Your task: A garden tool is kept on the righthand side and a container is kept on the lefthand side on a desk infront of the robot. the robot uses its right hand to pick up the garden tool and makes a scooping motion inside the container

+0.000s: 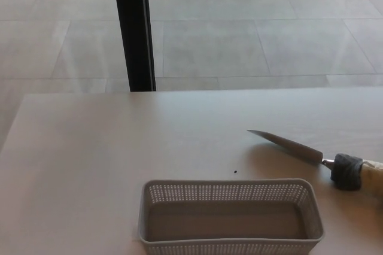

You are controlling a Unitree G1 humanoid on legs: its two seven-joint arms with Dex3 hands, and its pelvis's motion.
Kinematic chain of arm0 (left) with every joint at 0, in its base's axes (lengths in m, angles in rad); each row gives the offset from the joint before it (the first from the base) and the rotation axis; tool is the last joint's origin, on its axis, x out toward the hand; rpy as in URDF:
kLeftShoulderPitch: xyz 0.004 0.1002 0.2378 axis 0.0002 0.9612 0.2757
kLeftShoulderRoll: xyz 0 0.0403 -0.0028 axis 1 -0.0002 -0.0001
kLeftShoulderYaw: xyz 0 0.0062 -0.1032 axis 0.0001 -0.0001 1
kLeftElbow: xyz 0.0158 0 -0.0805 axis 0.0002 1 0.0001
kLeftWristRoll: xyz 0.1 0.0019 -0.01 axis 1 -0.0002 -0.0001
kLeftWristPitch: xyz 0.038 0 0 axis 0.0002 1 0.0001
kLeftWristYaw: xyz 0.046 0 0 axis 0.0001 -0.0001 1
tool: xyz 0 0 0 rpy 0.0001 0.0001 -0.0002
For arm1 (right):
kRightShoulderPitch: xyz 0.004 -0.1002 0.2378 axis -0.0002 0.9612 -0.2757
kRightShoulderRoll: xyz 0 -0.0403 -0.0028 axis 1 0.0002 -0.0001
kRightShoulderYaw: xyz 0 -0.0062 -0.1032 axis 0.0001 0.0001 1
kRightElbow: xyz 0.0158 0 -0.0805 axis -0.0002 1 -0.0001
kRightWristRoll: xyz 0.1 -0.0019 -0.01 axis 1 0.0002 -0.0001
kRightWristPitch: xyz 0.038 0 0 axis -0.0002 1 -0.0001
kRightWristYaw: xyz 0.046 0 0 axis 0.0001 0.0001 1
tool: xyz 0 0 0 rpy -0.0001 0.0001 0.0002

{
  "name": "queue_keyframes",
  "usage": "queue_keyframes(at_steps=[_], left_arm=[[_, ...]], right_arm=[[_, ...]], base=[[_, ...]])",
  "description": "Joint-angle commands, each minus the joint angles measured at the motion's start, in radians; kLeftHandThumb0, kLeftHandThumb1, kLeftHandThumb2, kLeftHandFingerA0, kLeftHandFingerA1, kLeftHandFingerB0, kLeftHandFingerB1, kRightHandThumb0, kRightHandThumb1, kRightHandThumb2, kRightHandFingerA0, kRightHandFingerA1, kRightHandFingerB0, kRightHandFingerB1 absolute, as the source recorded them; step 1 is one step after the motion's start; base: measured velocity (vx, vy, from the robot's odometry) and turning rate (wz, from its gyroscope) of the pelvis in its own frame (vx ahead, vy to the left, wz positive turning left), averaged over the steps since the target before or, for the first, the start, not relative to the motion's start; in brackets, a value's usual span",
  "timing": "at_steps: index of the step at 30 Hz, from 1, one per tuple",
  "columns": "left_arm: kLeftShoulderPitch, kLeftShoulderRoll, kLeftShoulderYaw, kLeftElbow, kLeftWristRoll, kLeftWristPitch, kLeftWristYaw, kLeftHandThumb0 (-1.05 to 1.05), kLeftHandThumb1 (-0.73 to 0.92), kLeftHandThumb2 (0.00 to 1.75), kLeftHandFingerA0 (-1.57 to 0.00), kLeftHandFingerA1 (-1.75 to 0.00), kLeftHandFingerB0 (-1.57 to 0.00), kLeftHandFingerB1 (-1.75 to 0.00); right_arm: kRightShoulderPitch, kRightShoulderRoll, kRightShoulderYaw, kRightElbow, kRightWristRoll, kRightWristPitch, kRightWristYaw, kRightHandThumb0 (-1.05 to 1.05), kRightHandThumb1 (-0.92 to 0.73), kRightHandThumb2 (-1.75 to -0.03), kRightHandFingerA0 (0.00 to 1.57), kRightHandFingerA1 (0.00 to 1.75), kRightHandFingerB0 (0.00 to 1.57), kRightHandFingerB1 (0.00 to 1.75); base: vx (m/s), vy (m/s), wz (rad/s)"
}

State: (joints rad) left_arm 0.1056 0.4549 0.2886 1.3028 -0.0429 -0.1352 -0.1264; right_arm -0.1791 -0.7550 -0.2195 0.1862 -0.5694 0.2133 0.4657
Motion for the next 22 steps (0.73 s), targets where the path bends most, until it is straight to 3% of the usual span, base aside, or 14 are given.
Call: queue_keyframes(at_steps=[1,4,5,6,8,10,11,13,14,15,17,19,20,22], left_arm=[[0.005,0.006,-0.007,-0.003,0.004,-0.007,0.005,-0.55,0.62,0.59,-0.53,-0.58,-0.56,-0.42],[0.014,0.004,-0.001,0.005,0.0,-0.012,-0.001,-0.54,0.63,0.6,-0.63,-0.59,-0.57,-0.42],[0.012,0.001,-0.004,0.009,0.003,-0.01,0.005,-0.53,0.63,0.59,-0.59,-0.59,-0.57,-0.42],[0.011,-0.001,-0.006,0.01,0.005,-0.009,0.009,-0.53,0.61,0.59,-0.58,-0.57,-0.58,-0.42],[0.007,-0.003,-0.009,0.013,0.009,-0.006,0.013,-0.52,0.62,0.59,-0.6,-0.53,-0.57,-0.41],[0.01,-0.002,-0.008,0.01,0.007,-0.014,0.005,-0.53,0.61,0.59,-0.6,-0.59,-0.6,-0.42],[0.014,-0.005,-0.002,0.008,0.001,-0.01,0.008,-0.53,0.62,0.59,-0.6,-0.63,-0.58,-0.43],[0.016,-0.002,-0.008,0.0,0.005,-0.007,0.01,-0.54,0.62,0.58,-0.58,-0.6,-0.58,-0.42],[0.014,-0.002,-0.01,0.003,0.008,-0.006,0.013,-0.54,0.63,0.58,-0.64,-0.67,-0.61,-0.43],[0.012,-0.002,-0.008,0.009,0.008,-0.007,0.013,-0.53,0.62,0.59,-0.62,-0.59,-0.59,-0.43],[0.014,-0.001,-0.006,0.014,0.007,-0.014,0.011,-0.53,0.62,0.59,-0.64,-0.63,-0.57,-0.43],[0.015,0.0,-0.02,0.008,0.02,-0.019,0.02,-0.56,0.62,0.59,-0.59,-0.6,-0.57,-0.42],[0.018,0.001,-0.019,0.002,0.017,-0.02,0.015,-0.57,0.62,0.59,-0.58,-0.63,-0.59,-0.43],[0.018,0.0,-0.014,-0.003,0.009,-0.017,0.01,-0.55,0.62,0.59,-0.63,-0.66,-0.61,-0.45]], right_arm=[[0.287,0.102,-0.765,0.104,0.407,0.142,-0.087,-1.05,-0.69,-1.14,0.0,0.49,0.01,0.41],[0.309,0.241,-0.879,0.324,0.552,0.041,-0.283,-0.89,-0.64,-1.0,0.0,0.47,0.04,0.47],[0.316,0.29,-0.9,0.358,0.571,0.006,-0.357,-0.79,-0.79,-0.66,0.0,0.32,0.02,0.51],[0.311,0.317,-0.921,0.385,0.595,-0.026,-0.397,-0.78,-0.58,-0.91,0.04,0.66,0.03,0.55],[0.3,0.355,-0.948,0.474,0.646,-0.119,-0.455,-0.72,-0.74,-0.62,0.0,0.67,0.0,0.56],[0.295,0.389,-0.955,0.536,0.653,-0.121,-0.507,-0.69,-0.51,-0.9,0.03,0.69,0.0,0.4],[0.291,0.385,-0.965,0.587,0.677,-0.138,-0.485,-0.64,-0.71,-0.61,0.0,0.53,0.0,0.27],[0.3,0.402,-0.917,0.617,0.61,-0.149,-0.556,-0.71,-0.48,-0.9,0.02,0.69,0.0,0.41],[0.304,0.408,-0.898,0.626,0.586,-0.169,-0.579,-0.66,-0.7,-0.56,0.0,1.0,0.0,0.57],[0.306,0.419,-0.888,0.634,0.578,-0.193,-0.592,-0.63,-0.63,-0.63,0.67,1.6,0.0,0.61],[0.311,0.446,-0.871,0.65,0.559,-0.226,-0.599,-0.65,-0.53,-0.9,0.9,1.27,0.0,0.55],[0.306,0.44,-0.851,0.684,0.532,-0.179,-0.611,-0.71,-0.51,-0.87,1.15,1.28,0.06,0.65],[0.312,0.446,-0.846,0.692,0.532,-0.182,-0.592,-0.68,-0.67,-0.61,0.82,1.31,0.0,0.73],[0.311,0.448,-0.841,0.707,0.527,-0.165,-0.589,-0.7,-0.67,-0.6,1.05,1.28,0.0,0.72]], base=[[0.0,0.0,0.0],[0.0,0.0,0.0],[0.0,0.0,0.0],[0.0,0.0,0.0],[0.0,0.0,0.0],[0.0,0.0,0.0],[0.0,0.0,0.0],[0.0,0.0,0.0],[0.0,0.0,0.0],[0.0,0.0,0.0],[0.0,0.0,0.0],[0.0,0.0,0.0],[0.0,0.0,0.0],[0.0,0.0,0.0]])
